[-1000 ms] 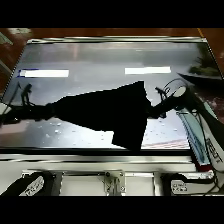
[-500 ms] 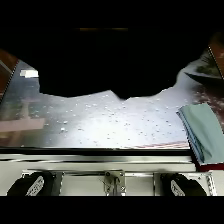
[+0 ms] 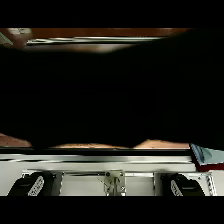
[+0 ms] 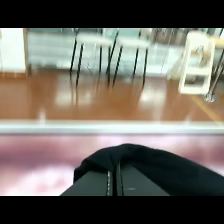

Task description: Fold the shirts.

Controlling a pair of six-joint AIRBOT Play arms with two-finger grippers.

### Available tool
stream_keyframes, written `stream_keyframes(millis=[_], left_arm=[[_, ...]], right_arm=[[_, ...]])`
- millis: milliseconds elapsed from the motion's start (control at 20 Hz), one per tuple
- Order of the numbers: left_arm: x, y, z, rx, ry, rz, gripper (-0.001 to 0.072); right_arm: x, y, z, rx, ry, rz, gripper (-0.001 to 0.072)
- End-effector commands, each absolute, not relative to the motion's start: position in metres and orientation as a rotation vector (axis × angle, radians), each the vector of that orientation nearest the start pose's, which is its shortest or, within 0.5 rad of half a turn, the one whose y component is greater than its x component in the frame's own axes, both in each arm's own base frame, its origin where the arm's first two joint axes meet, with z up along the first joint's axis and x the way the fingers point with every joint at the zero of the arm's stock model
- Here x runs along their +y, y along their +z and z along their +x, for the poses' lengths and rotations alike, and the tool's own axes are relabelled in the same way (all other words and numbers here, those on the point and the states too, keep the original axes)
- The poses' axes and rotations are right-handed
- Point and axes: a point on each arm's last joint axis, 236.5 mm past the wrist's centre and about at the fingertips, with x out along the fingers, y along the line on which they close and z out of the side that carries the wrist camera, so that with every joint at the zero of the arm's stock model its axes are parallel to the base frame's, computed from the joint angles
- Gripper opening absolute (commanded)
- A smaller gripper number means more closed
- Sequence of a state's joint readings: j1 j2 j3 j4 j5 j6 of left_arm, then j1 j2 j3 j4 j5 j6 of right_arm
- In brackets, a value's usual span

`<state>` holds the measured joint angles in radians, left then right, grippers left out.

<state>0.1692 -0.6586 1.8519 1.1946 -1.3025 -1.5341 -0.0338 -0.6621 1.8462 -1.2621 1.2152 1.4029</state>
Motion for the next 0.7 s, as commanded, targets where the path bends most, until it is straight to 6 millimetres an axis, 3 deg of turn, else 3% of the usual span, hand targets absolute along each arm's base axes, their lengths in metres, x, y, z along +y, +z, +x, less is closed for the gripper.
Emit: stream_keyframes(millis=[0,150,200,300,500,650], left_arm=[[-0.045,0.418,0.211,0.336,-0.172,-0.098,0.0036],[-0.040,0.349,0.237,0.532,-0.170,-0.143,0.0036],[-0.038,0.323,0.251,0.594,-0.166,-0.165,0.0036],[-0.031,0.277,0.282,0.667,-0.149,-0.212,0.0036],[-0.014,0.187,0.356,0.778,-0.094,-0.307,0.0036],[-0.017,0.127,0.400,0.887,-0.100,-0.409,0.0037]], right_arm=[[0.058,0.410,0.210,0.411,0.259,-0.026,0.0055],[0.055,0.319,0.223,0.863,0.287,-0.009,0.0055],[0.054,0.297,0.240,0.945,0.284,0.011,0.0055],[0.054,0.257,0.283,1.031,0.283,0.047,0.0055],[0.056,0.159,0.406,1.054,0.249,0.163,0.0055],[0.084,0.100,0.465,1.076,0.311,0.339,0.0056]])
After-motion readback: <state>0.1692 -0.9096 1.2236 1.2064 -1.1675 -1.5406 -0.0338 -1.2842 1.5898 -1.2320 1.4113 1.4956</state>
